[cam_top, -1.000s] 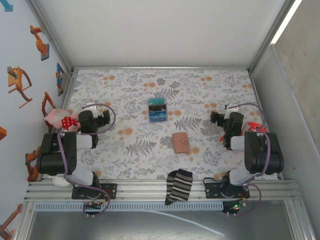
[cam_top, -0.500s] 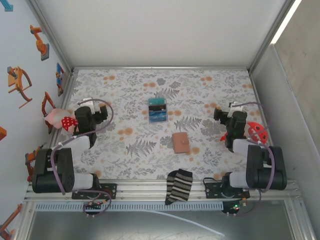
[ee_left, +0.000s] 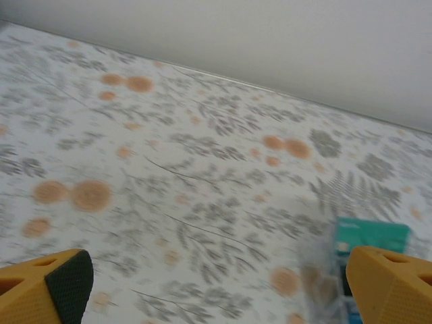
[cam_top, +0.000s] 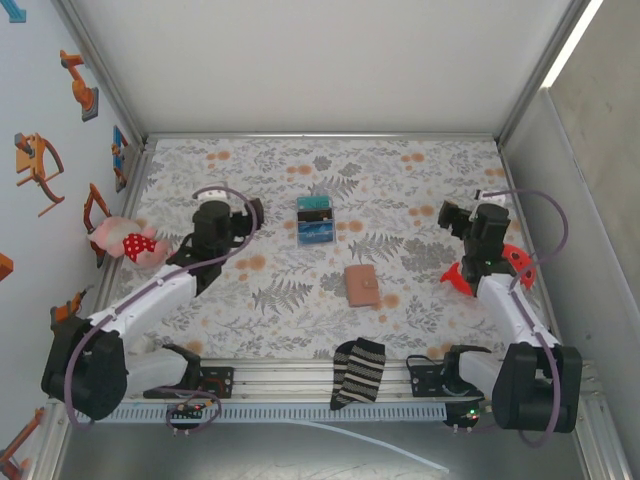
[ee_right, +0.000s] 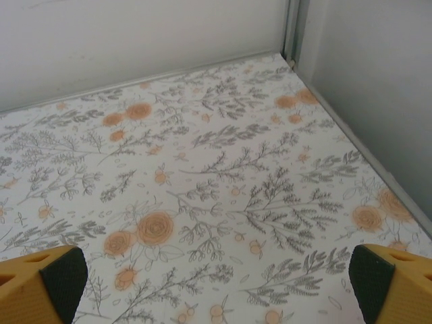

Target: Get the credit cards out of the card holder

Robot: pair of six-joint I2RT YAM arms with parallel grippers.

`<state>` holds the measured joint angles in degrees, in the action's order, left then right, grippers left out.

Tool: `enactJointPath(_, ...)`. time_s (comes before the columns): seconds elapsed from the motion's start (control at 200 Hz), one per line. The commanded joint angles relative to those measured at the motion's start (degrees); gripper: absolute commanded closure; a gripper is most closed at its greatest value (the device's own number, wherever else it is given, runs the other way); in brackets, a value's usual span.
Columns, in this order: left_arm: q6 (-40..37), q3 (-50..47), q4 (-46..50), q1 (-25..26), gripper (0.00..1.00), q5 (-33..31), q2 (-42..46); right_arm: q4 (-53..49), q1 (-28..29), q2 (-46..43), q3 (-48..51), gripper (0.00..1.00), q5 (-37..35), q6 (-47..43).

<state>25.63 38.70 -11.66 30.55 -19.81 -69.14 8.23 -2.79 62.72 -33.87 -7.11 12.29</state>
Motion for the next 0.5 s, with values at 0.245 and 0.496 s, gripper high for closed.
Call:
enactJointPath(0.245, 15.11, 16.46, 16.55, 22.07, 0.03, 1.31, -18.53, -26.94, 4.11, 1.28, -7.48, 0.0, -2.67, 8.73)
enactJointPath(0.496, 15.45, 23.09, 18.87, 28.23, 0.03, 9.86, -28.99, -35.67, 8.99, 2.09, -10.47, 0.0, -7.41, 11.4)
